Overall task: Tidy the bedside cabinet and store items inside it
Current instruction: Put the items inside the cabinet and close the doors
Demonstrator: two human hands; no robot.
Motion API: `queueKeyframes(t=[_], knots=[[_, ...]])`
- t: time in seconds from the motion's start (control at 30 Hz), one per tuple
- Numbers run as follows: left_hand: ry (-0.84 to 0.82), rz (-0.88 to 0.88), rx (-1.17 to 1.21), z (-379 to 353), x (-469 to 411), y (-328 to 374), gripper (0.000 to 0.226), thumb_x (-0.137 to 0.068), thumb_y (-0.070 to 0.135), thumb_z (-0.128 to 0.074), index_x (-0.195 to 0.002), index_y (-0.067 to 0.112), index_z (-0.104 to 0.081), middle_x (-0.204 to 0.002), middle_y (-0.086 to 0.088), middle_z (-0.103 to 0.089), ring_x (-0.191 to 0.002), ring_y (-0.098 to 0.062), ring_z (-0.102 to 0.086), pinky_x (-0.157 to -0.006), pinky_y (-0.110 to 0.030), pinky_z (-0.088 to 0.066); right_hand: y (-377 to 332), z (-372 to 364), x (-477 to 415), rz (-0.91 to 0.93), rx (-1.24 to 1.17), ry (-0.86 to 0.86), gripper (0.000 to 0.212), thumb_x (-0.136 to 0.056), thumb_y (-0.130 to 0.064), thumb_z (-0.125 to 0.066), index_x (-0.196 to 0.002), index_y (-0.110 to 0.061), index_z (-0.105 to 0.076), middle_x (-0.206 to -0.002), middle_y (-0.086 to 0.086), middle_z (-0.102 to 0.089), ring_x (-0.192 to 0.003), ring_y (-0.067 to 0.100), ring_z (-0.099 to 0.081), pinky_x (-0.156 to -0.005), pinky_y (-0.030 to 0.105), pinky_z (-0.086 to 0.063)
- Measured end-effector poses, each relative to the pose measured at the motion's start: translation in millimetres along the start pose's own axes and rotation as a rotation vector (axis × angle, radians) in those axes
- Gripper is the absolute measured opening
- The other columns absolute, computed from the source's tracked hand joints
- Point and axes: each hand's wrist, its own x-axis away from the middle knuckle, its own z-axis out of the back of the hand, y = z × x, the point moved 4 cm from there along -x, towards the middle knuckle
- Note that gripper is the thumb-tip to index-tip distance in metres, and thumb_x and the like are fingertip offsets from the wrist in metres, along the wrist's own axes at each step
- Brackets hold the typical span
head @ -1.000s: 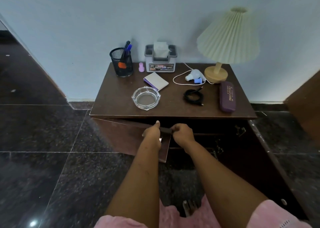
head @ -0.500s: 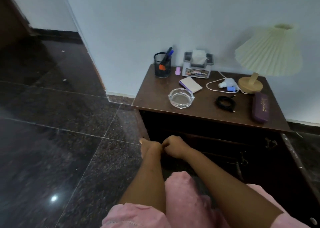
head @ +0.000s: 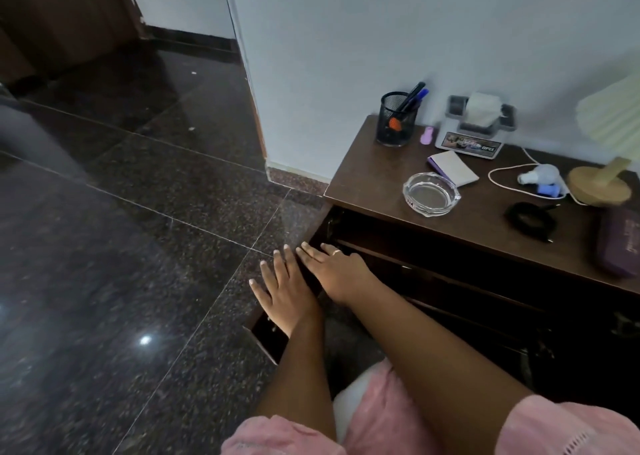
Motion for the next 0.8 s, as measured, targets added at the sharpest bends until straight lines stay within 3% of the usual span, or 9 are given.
queueKeyframes(t=[0.17, 0.33, 0.43, 0.6, 0.8], knots=[[-0.019, -0.024, -0.06, -4.7, -2.6, 1.9, 0.071, -0.099, 0.031, -0.037, -0.15, 0.021, 0.011, -0.161, 0.005, 0.006, -0.148, -0.019, 0.007, -0.118, -0.043, 0.002, -5.7, 1.8, -10.9, -0.002, -0.012, 0.012, 0.061, -0.101, -0.023, -0.032, -0.151, -0.03, 0.002, -0.159, -0.016, 0.006, -0.147, 0.017, -0.006, -0.101, 0.045, -0.036], [-0.148, 0.033, -0.036, 4.3, -7.1, 7.9, 0.075, -0.098, 0.024, -0.039, -0.149, 0.017, 0.015, -0.16, 0.002, 0.01, -0.147, -0.019, 0.013, -0.118, -0.043, 0.003, 17.0, -0.6, 3.4, -0.008, -0.084, -0.027, 0.077, -0.094, -0.01, -0.045, -0.151, -0.031, 0.001, -0.159, -0.014, 0.002, -0.148, 0.018, -0.001, -0.109, 0.048, -0.03], [-0.331, 0.114, 0.122, 24.5, -12.3, 26.1, 0.072, -0.095, 0.013, -0.037, -0.151, 0.012, 0.009, -0.161, -0.001, 0.01, -0.148, -0.021, 0.012, -0.119, -0.043, 0.0, 50.1, 2.4, 21.5, -0.085, -0.156, 0.016, 0.081, -0.089, -0.006, -0.049, -0.151, -0.03, -0.001, -0.159, -0.013, 0.0, -0.147, 0.019, -0.003, -0.111, 0.048, -0.028], [-0.557, 0.067, 0.429, 48.7, -18.7, 84.7, 0.066, -0.093, 0.006, -0.035, -0.152, 0.011, -0.005, -0.161, -0.003, 0.001, -0.148, -0.026, 0.0, -0.118, -0.045, -0.013, 119.3, 4.9, 55.9, -0.328, -0.324, 0.191, 0.069, -0.089, -0.016, -0.051, -0.149, -0.025, -0.019, -0.155, -0.001, -0.018, -0.139, 0.029, -0.021, -0.108, 0.046, -0.035], [-0.631, 0.086, 0.919, 56.1, 3.6, 168.6, 0.063, -0.092, -0.002, -0.033, -0.151, 0.012, -0.016, -0.161, -0.001, 0.001, -0.146, -0.024, -0.013, -0.117, -0.038, -0.024, 177.4, 13.0, 70.4, -0.627, -0.639, 0.478, 0.045, -0.094, -0.026, -0.049, -0.136, -0.013, -0.04, -0.135, 0.015, -0.043, -0.126, 0.033, -0.04, -0.101, 0.04, -0.037]])
